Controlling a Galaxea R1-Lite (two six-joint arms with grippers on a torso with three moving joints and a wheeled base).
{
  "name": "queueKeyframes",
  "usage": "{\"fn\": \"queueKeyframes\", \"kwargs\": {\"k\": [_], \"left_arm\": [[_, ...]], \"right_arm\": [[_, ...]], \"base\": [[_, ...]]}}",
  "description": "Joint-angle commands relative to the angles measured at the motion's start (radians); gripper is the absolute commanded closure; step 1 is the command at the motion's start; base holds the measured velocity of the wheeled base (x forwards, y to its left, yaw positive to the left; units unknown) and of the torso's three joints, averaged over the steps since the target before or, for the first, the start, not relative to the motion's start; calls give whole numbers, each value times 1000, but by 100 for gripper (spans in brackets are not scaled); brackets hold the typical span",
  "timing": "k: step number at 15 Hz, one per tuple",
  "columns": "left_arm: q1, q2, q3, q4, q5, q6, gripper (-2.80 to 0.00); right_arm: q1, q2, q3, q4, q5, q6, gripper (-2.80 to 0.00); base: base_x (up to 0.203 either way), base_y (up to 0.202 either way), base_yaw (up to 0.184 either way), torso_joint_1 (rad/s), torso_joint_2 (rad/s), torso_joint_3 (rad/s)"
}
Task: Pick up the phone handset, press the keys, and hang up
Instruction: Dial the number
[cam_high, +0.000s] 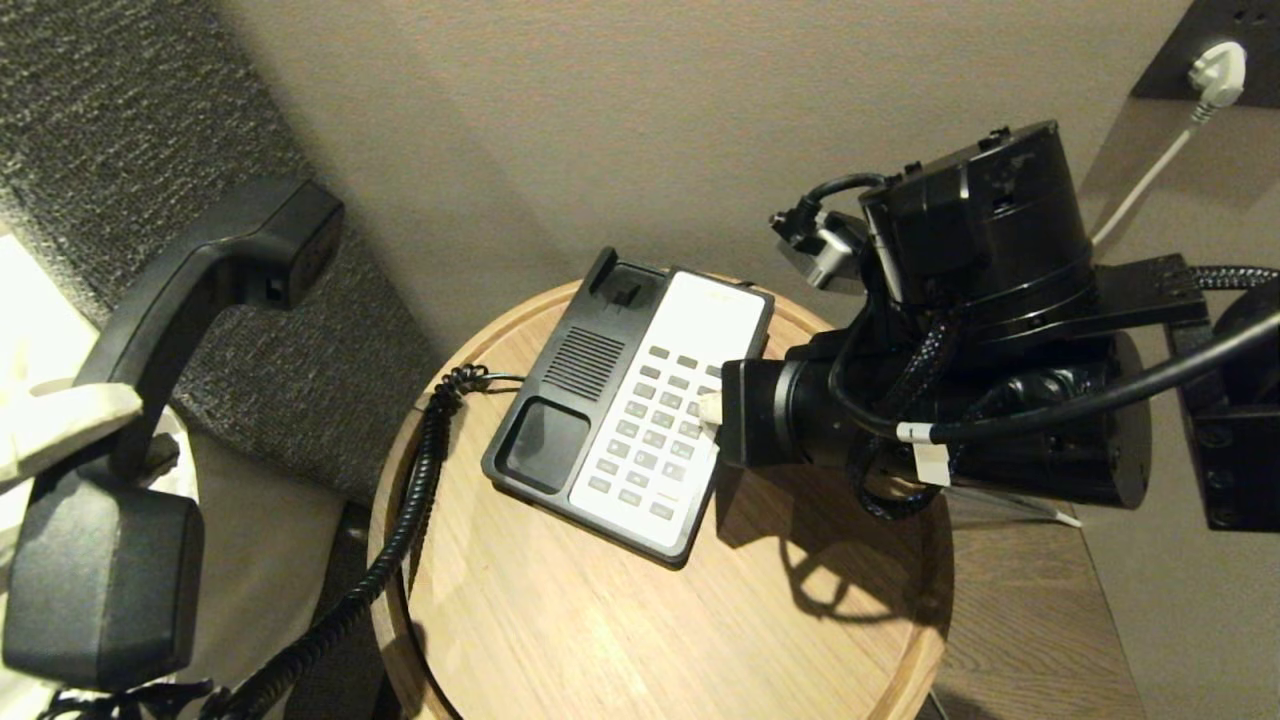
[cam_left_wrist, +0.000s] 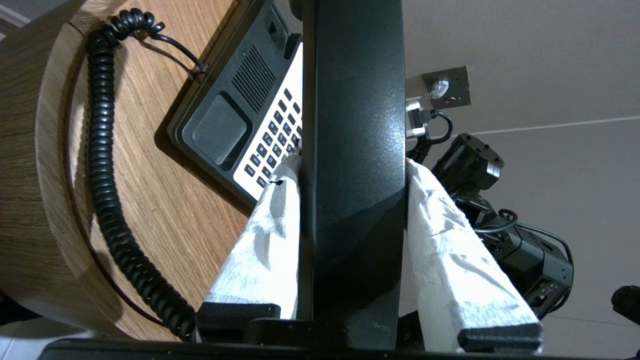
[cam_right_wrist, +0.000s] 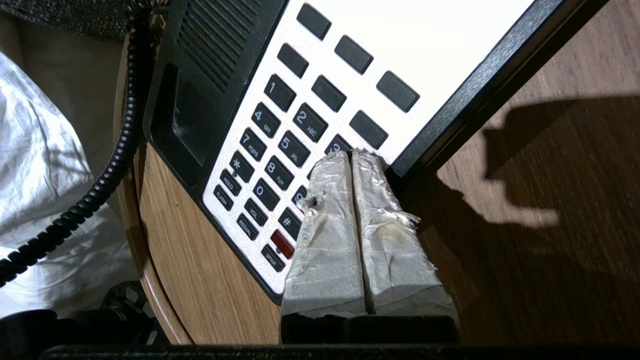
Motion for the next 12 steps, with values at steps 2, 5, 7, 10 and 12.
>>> {"fn": "queueKeyframes", "kwargs": {"k": [2,5,7,10,12], "left_arm": [[0,0,2,-1,-2,-6,0],[0,-1,5,-2,-4,-6,0],[0,-6,6,-2,-6,-6,0],[0,-7,6,0,-6,-6,0],[0,-7,10,-2,-6,-6,0]], "right_arm": [[0,2,7,1,-1,4,0],[0,13,23,-4,-1,5,0],[0,16,38,-5,-3,5,0],[0,17,47,-6,-3,5,0],[0,15,47,-6,-3,5,0]], "base": [[0,0,0,0,0,0],[0,0,0,0,0,0],[0,0,0,0,0,0],[0,0,0,0,0,0],[0,0,0,0,0,0]]}}
